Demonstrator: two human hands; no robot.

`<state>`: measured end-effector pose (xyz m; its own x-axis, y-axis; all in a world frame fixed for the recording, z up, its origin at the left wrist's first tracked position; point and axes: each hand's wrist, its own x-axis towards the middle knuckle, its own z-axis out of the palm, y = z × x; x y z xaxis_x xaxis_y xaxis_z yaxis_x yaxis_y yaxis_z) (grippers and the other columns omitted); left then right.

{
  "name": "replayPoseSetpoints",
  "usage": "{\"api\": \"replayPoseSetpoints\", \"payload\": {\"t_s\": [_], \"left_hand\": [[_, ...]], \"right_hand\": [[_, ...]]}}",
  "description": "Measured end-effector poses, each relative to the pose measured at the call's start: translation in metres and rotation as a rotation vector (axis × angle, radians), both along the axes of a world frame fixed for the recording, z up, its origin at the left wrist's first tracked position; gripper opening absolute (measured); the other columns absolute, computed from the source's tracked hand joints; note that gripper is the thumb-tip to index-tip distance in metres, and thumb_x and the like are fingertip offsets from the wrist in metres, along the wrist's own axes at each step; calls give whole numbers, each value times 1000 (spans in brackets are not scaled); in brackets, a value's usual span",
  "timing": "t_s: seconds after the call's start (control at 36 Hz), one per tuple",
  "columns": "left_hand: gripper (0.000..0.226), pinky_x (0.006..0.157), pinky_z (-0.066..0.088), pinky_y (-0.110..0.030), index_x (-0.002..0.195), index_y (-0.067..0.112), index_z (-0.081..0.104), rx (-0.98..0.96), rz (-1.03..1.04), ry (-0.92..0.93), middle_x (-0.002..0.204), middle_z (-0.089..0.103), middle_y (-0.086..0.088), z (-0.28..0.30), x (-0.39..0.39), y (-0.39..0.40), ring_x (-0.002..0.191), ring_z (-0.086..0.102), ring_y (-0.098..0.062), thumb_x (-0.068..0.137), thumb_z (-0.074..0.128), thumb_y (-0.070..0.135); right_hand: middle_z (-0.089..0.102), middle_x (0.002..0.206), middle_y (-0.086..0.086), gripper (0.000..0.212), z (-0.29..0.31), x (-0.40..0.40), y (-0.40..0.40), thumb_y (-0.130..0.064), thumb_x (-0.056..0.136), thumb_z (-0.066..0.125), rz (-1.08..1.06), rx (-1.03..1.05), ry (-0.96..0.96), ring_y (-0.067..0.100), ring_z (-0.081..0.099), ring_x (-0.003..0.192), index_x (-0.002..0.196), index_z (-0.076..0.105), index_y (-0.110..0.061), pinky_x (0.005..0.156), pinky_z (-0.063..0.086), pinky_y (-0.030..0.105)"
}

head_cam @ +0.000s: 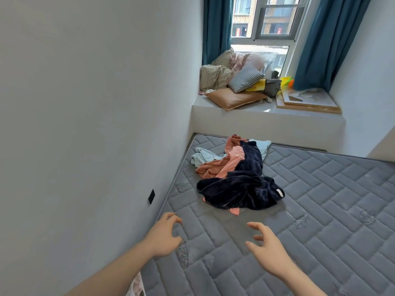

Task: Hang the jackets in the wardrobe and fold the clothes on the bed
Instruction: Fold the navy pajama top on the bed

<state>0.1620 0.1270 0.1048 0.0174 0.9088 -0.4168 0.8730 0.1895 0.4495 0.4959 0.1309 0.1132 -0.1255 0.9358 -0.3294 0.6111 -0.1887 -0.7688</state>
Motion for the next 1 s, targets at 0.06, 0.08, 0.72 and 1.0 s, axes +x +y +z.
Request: {"api": "replayPoseSetpoints", "payload": {"t_s": [0.06, 0.08, 0.72, 1.0], "left_hand": [[53, 110, 31, -18, 137, 21, 51, -54, 1, 29, 149, 35, 0, -26, -11, 28, 134, 45, -15, 86, 63, 27], [52, 111, 33, -22, 138, 21, 50, -83, -4, 49, 149, 35, 0, -41, -16, 42, 134, 46, -17, 87, 62, 27], [121, 115, 31, -64, 160, 40, -11, -445, -140, 372, 165, -31, 6, -431, -70, 190, 153, -9, -45, 80, 80, 50], [126, 114, 33, -64, 158, 40, -16, -356, -154, 425, 164, -34, 6, -457, -72, 182, 153, -9, -44, 79, 82, 48]], "right_hand": [[48, 137, -16, 48, -22, -5, 20, -21, 93, 66, -20, -15, -35, 8, 55, 119, 134, 48, -36, 90, 43, 25], [48, 137, -14, 49, -35, -9, 31, -20, 93, 66, -32, -20, -51, 9, 55, 118, 135, 48, -35, 89, 42, 25], [25, 161, 4, 78, -374, -125, 284, -27, 88, 72, -148, -32, -160, 18, 42, 133, 155, 32, -33, 94, 34, 24], [19, 159, 10, 105, -428, -144, 358, -50, 85, 76, -136, -212, -586, 38, 59, 113, 161, 7, -29, 82, 50, 40]]}}
